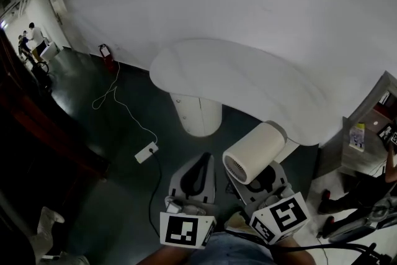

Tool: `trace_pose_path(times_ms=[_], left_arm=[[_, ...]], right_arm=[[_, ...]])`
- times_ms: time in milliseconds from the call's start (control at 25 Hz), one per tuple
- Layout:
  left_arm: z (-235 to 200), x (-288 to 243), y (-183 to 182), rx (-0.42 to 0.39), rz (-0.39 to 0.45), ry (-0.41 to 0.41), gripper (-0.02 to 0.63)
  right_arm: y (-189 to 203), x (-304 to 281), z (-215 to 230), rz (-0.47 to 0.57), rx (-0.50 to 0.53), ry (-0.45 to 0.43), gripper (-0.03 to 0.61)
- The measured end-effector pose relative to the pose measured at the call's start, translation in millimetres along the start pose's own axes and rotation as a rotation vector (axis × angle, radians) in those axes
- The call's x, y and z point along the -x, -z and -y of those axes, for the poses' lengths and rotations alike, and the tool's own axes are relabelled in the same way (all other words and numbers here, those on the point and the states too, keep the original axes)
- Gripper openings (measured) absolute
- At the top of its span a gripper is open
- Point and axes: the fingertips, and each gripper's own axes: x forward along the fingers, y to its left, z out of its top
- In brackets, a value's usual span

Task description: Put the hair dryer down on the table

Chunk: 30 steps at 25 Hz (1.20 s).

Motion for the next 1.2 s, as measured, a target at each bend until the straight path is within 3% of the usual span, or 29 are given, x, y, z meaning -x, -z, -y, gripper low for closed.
trace_pose_path(times_ms=[680,1200], left_arm=[[-46,-142,40,0.044,-0.113,-0.012,0.017],[-87,-256,60,0.007,-0.145,-0.069,0.017]], right_arm=[[15,-117,108,-0.068,-0.059,-0.003,0.222],[19,-210,193,-0.117,-0.093,-0.054,0.222]])
